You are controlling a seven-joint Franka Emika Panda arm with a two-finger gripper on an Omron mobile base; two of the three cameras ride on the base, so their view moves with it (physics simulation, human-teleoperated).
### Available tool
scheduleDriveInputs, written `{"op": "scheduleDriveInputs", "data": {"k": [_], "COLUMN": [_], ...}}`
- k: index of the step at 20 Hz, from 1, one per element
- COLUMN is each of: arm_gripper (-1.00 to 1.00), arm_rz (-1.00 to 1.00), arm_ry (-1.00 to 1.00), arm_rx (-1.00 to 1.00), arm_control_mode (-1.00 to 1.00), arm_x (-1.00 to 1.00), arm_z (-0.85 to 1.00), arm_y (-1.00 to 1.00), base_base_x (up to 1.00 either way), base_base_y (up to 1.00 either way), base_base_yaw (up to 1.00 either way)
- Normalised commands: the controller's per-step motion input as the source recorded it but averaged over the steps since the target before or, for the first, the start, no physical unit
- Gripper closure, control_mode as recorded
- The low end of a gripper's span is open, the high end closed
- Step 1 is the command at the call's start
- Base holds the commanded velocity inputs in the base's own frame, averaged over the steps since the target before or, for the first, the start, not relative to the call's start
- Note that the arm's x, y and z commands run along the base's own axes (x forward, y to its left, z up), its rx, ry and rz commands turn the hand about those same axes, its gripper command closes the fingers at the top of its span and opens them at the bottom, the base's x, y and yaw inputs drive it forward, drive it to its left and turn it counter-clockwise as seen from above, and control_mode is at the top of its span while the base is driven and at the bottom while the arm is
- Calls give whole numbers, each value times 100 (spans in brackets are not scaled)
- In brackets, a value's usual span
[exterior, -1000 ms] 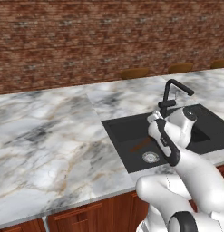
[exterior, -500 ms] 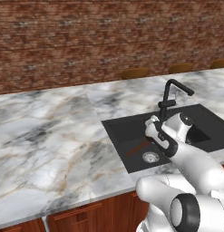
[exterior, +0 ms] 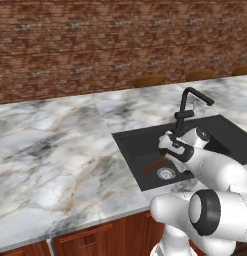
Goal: Move the cutting board and knife to the sink. Then move spray from the cabinet to the counter.
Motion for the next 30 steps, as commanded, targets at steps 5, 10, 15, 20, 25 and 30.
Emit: {"op": "scheduleDriveInputs", "data": {"k": [5, 10, 15, 20, 25, 30], "arm_gripper": [100, 100, 100, 100, 100, -100], "arm_rz": [0, 0, 0, 0, 0, 0], "arm_ry": [-1, -4, -3, 0, 0, 2], "arm_rx": [0, 0, -1, -4, -8, -2], "arm_control_mode": [-100, -100, -100, -100, -100, -100], "arm_x": [11, 20, 23, 22, 17, 4], "arm_z": [-46, -36, -33, -34, -36, -3], "arm_y": [0, 0, 0, 1, 1, 0], "base_base_x": [0, 0, 0, 0, 0, 0], "base_base_y": [0, 0, 0, 0, 0, 0], "base_base_yaw": [0, 0, 0, 0, 0, 0]}}
